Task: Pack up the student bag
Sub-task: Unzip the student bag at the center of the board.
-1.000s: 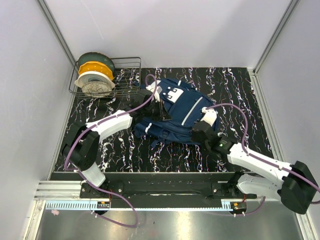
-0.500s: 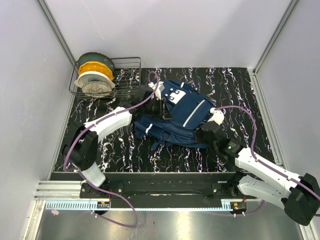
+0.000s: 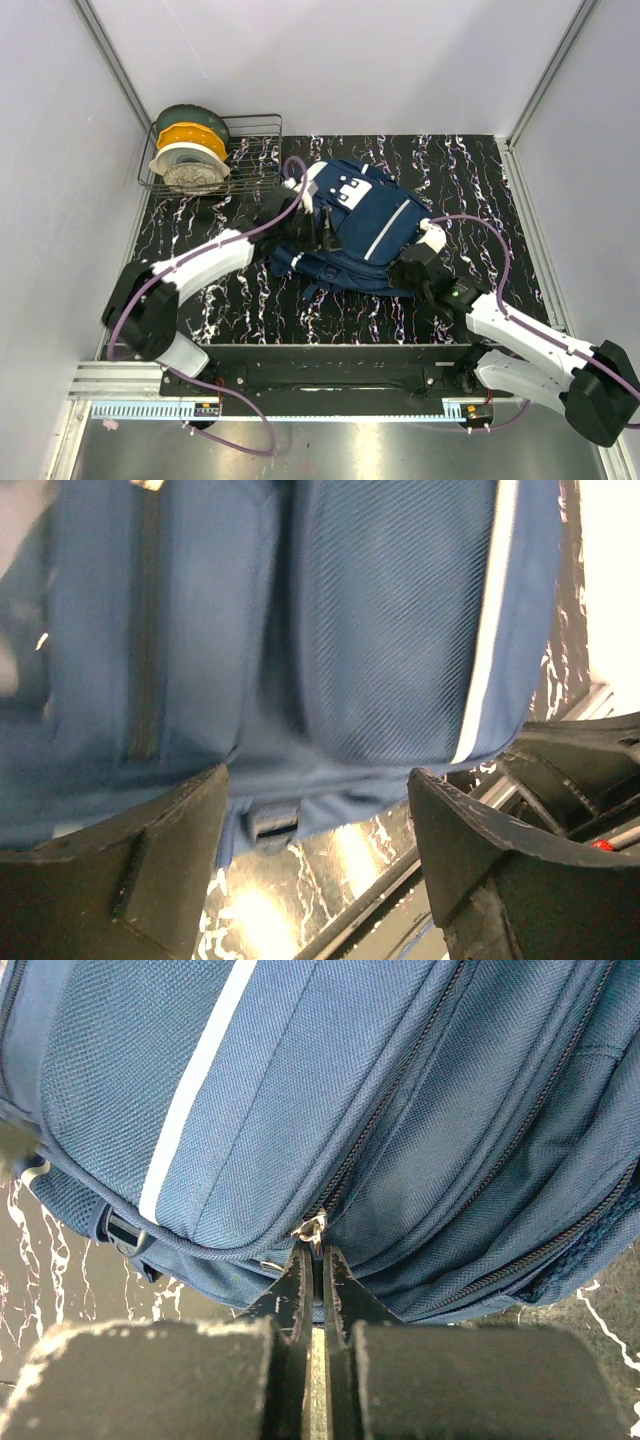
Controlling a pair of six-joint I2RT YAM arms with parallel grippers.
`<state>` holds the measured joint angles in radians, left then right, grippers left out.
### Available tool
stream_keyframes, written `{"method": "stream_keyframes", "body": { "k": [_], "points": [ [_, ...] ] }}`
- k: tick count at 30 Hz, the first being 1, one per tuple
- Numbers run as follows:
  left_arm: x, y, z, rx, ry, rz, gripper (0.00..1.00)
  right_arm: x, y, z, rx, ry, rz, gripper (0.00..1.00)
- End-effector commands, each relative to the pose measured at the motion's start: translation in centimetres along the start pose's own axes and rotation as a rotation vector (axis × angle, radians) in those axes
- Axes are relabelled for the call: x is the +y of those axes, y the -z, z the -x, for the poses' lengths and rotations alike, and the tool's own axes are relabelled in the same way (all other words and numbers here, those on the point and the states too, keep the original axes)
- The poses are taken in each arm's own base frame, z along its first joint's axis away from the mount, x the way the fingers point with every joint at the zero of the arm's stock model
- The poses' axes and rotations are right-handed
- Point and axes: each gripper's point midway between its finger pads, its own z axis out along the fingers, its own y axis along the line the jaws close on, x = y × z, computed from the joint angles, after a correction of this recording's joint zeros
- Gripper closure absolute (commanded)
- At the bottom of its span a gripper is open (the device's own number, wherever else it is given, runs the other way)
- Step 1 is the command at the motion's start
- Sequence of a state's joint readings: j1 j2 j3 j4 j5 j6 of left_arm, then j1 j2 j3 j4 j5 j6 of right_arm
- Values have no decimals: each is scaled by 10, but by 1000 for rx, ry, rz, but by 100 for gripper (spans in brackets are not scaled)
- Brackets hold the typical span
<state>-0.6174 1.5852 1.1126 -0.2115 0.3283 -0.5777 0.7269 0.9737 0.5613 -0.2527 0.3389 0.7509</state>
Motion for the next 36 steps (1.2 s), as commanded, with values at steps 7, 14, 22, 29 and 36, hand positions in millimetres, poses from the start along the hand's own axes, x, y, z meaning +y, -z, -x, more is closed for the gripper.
{"method": "stream_keyframes", "body": {
  "k": [7, 14, 22, 29, 36],
  "points": [
    [-50, 42, -2, -336, 404, -159, 14, 11, 1, 7, -26, -18, 27, 100],
    [-76, -2, 10, -271, 483, -202, 15, 7, 6, 9, -31, -10, 21, 100],
    [-58, -20, 1, -288, 588, -153, 18, 0, 17, 11, -50, -38, 17, 100],
    [-59, -40, 5, -287, 577, -152, 48, 0, 16, 8, -38, -16, 24, 100],
    [-46, -41, 10, -281, 433, -75, 100, 6, 19, 7, -41, 9, 76, 100]
  ]
}}
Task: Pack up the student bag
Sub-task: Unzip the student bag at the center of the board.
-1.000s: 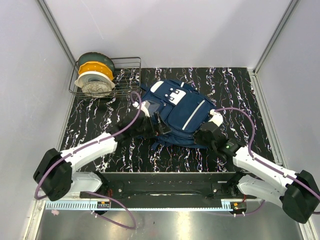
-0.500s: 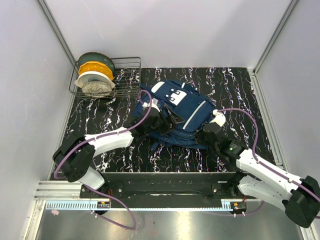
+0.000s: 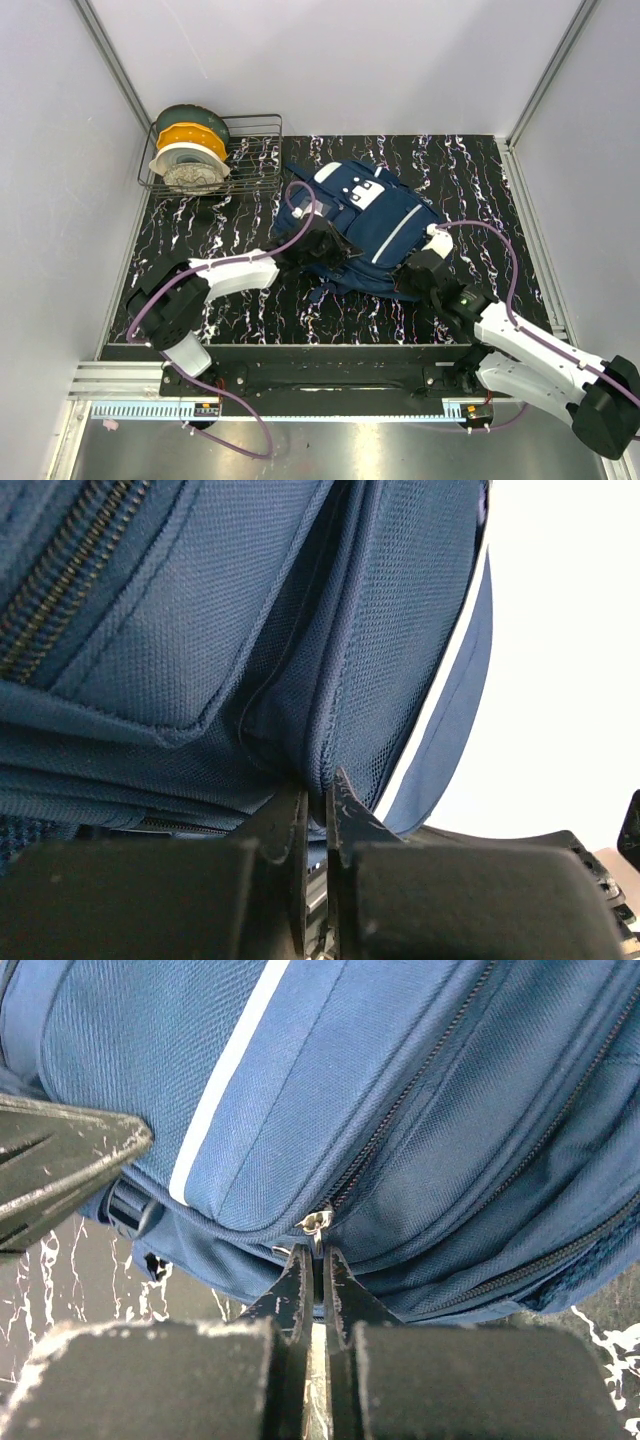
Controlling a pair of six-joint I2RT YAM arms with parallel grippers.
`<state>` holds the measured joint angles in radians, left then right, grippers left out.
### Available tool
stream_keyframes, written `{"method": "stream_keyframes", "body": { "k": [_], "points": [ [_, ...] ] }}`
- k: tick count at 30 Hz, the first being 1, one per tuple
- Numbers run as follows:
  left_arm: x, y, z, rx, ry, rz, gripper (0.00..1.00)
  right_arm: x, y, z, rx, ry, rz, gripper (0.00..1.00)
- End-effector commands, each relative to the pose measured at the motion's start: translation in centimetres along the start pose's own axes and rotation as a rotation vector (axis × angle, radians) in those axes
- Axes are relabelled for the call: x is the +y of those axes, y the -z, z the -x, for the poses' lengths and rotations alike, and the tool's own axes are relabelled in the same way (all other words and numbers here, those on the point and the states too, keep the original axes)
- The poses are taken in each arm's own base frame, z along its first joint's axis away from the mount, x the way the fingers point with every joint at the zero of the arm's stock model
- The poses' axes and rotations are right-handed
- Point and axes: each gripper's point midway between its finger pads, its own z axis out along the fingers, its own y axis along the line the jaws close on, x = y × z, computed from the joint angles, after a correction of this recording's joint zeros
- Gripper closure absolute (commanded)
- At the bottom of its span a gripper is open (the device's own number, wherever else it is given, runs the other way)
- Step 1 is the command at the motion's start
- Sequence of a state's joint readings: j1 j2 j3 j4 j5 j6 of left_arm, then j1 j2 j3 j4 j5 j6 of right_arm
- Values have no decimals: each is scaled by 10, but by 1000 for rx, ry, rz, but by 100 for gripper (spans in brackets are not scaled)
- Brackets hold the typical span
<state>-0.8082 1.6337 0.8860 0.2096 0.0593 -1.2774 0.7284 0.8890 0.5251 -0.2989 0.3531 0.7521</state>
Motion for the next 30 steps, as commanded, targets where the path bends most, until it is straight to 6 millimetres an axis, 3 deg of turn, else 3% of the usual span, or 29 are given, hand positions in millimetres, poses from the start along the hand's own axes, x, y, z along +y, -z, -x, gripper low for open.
{"method": "stream_keyframes", "body": {
  "k": [1, 9, 10, 13, 18, 20, 24, 30],
  "points": [
    [-36, 1, 34, -94, -150, -87, 100, 20, 8, 11, -32, 11, 97, 100],
    [-48, -1, 47, 117, -459, -136, 100, 41, 13, 4, 1, 88, 189, 100],
    [-38, -7, 47, 163, -525, -120, 100, 48, 14, 5, 1, 95, 208, 100],
    [-32, -2, 55, 235, -628, -102, 100, 63, 12, 0, 23, 132, 248, 100],
    [-18, 15, 68, 305, -667, -136, 100, 73, 4, -9, 62, 155, 227, 100],
    [-5, 21, 75, 314, -656, -110, 100, 62, -3, -8, 53, 157, 158, 100],
    [12, 33, 85, 309, -627, -102, 100, 21, -13, 2, 11, 185, -35, 100],
    [34, 47, 103, 285, -601, -70, 100, -19, -13, 10, -4, 131, -132, 100]
  ]
}}
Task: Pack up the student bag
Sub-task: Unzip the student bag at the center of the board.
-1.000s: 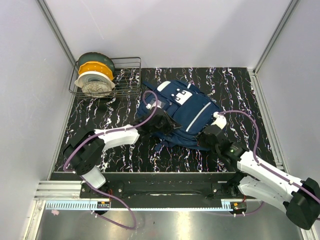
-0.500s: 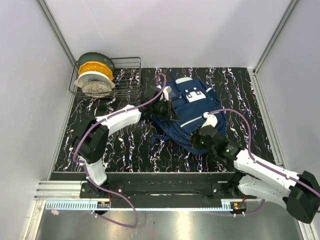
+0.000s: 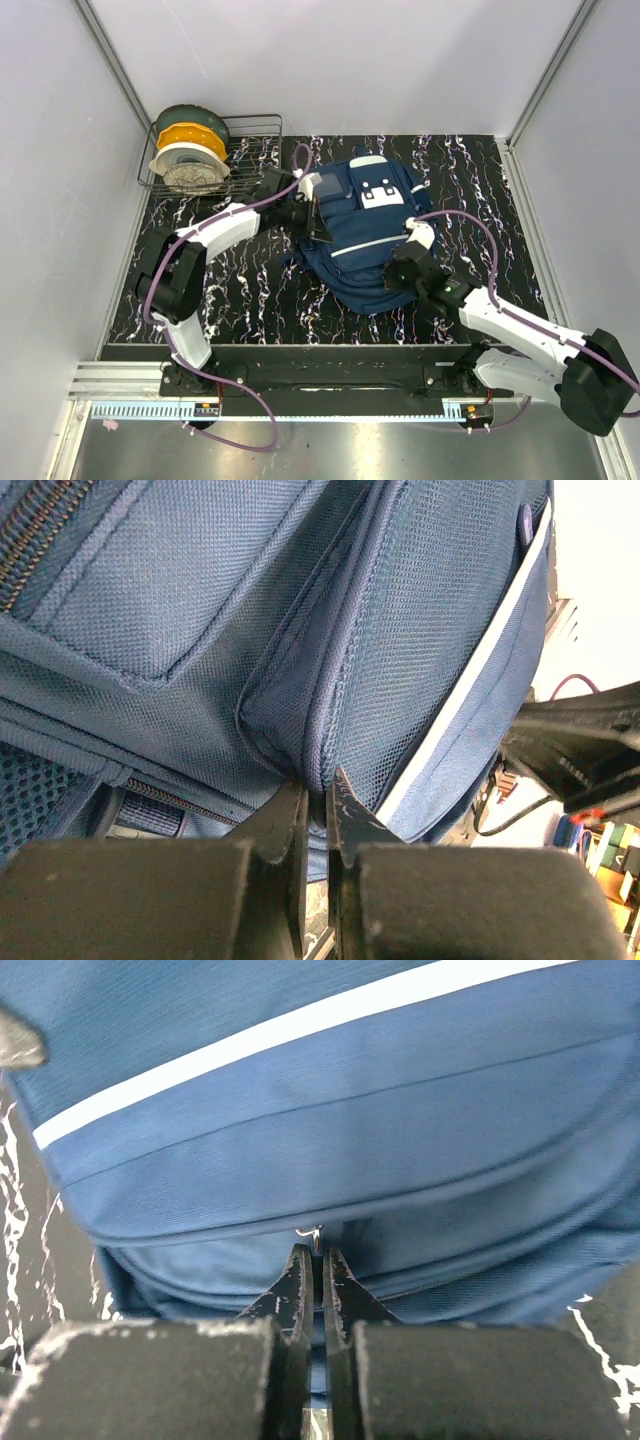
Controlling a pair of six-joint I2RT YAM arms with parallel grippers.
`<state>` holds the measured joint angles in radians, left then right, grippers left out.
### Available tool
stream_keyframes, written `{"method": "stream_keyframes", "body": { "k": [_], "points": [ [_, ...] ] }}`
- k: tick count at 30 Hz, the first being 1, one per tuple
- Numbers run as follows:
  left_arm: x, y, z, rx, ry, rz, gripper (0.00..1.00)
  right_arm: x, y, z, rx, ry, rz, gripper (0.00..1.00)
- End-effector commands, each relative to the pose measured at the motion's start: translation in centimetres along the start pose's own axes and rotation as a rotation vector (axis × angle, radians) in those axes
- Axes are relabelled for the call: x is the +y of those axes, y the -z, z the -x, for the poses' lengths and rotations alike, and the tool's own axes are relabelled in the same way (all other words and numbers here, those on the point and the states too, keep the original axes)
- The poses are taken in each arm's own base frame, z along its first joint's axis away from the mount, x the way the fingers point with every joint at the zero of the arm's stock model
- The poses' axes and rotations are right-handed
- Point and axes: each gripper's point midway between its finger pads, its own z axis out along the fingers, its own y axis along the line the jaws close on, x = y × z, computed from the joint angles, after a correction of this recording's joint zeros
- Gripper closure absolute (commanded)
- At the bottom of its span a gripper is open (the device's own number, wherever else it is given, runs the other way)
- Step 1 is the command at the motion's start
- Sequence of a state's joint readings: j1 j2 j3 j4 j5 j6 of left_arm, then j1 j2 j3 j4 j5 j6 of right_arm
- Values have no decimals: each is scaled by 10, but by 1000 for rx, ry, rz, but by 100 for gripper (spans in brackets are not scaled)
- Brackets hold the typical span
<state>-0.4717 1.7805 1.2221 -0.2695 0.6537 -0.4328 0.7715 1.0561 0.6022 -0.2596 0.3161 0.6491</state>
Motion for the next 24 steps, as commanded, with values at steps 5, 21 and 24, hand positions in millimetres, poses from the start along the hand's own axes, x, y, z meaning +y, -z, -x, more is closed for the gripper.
{"method": "stream_keyframes", "body": {
  "k": [5, 21, 24],
  "points": [
    [29, 47, 23, -109, -49, 77, 100, -52, 11, 21, -95, -43, -175, 100],
    [-18, 75, -8, -462, 319, 3, 23, -5, -7, 9, -22, -140, 44, 100],
    [-35, 62, -19, -476, 332, -16, 23, 7, -4, 12, -31, -101, 117, 100]
  ]
}}
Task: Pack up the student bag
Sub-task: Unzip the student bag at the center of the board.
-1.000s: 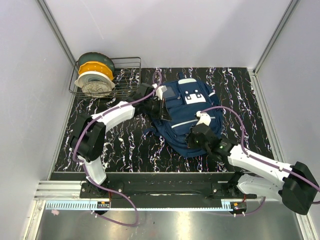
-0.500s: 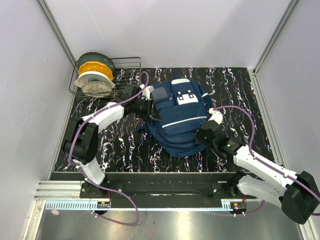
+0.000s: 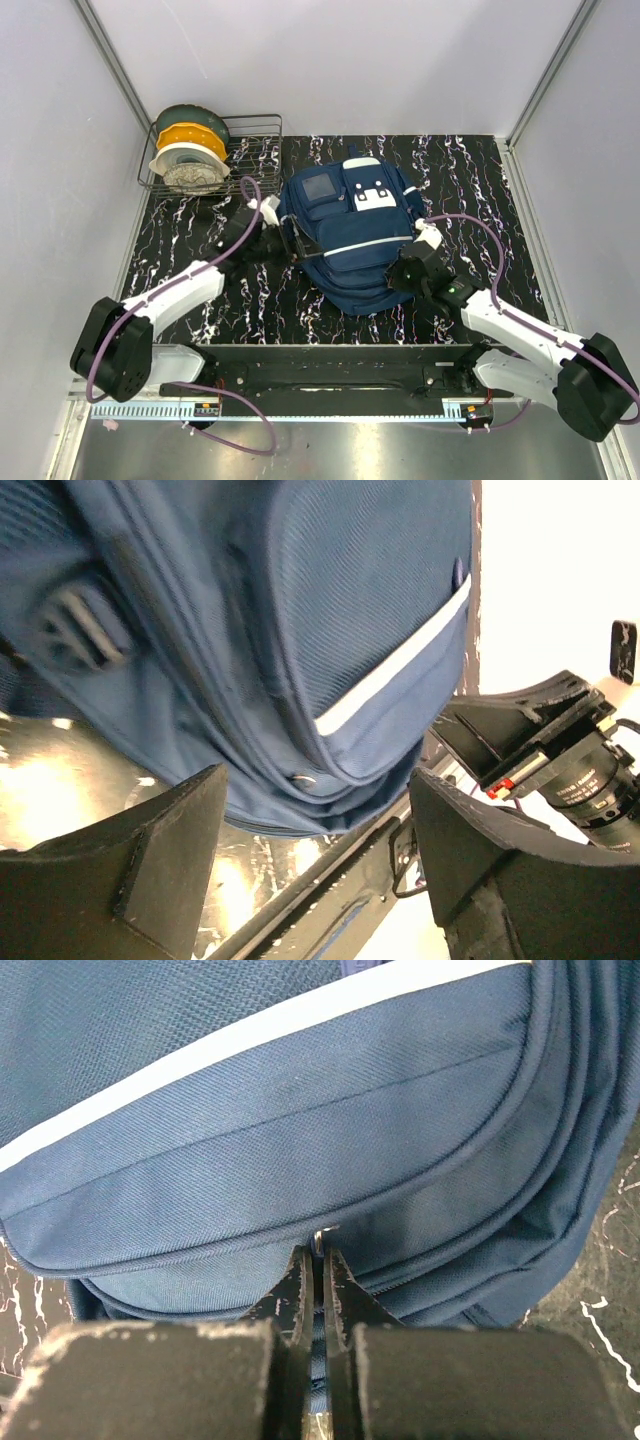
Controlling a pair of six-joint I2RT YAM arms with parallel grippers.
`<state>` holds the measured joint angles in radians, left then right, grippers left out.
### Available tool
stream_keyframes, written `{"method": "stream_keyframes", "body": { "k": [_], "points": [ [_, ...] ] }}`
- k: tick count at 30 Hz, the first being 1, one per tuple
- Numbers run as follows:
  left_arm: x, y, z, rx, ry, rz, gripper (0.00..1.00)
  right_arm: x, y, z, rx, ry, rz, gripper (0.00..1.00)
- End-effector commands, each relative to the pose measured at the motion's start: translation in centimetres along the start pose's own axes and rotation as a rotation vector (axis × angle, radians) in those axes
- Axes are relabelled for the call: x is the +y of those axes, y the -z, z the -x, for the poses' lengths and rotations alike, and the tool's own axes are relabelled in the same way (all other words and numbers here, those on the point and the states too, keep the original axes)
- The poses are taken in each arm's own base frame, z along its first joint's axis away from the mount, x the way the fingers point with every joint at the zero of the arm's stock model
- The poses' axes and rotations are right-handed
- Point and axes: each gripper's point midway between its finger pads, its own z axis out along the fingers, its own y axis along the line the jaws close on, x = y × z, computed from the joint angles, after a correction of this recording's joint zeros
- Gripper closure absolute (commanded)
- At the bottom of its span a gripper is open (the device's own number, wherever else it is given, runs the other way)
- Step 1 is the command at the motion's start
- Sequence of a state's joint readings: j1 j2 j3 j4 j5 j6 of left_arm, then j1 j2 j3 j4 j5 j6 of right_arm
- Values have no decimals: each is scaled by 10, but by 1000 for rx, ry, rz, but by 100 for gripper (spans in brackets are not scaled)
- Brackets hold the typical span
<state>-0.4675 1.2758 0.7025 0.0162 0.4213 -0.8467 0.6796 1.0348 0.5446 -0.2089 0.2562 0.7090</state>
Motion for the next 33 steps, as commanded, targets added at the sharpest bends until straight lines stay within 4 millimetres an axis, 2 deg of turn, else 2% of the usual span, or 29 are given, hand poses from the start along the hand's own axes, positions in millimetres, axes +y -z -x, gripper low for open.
{"method": "stream_keyframes", "body": {
  "k": [1, 4, 8, 16, 21, 25, 29, 33],
  "points": [
    [-40, -9, 5, -138, 68, -90, 23, 30, 5, 5, -12, 64, 153, 100],
    [-45, -15, 5, -174, 94, -109, 23, 34, 7, 4, -10, 133, 156, 100],
    [-45, -25, 9, -202, 129, -115, 23, 40, 12, -1, -11, 135, 184, 100],
    [-36, -52, -7, -141, 158, -70, 29, 39, 16, 0, -27, 100, 188, 100],
    [-32, -43, -4, -172, 129, -26, 27, 32, 14, -5, -19, 104, 165, 100],
    [-15, -37, -3, -202, 98, 56, 25, 34, 16, -3, -22, 97, 171, 100],
    [-7, -41, -3, -196, 97, 109, 24, 34, 16, -1, -29, 100, 171, 100],
    [-8, -44, -6, -178, 83, 136, 22, 36, 17, 0, -32, 98, 176, 100]
  ]
}}
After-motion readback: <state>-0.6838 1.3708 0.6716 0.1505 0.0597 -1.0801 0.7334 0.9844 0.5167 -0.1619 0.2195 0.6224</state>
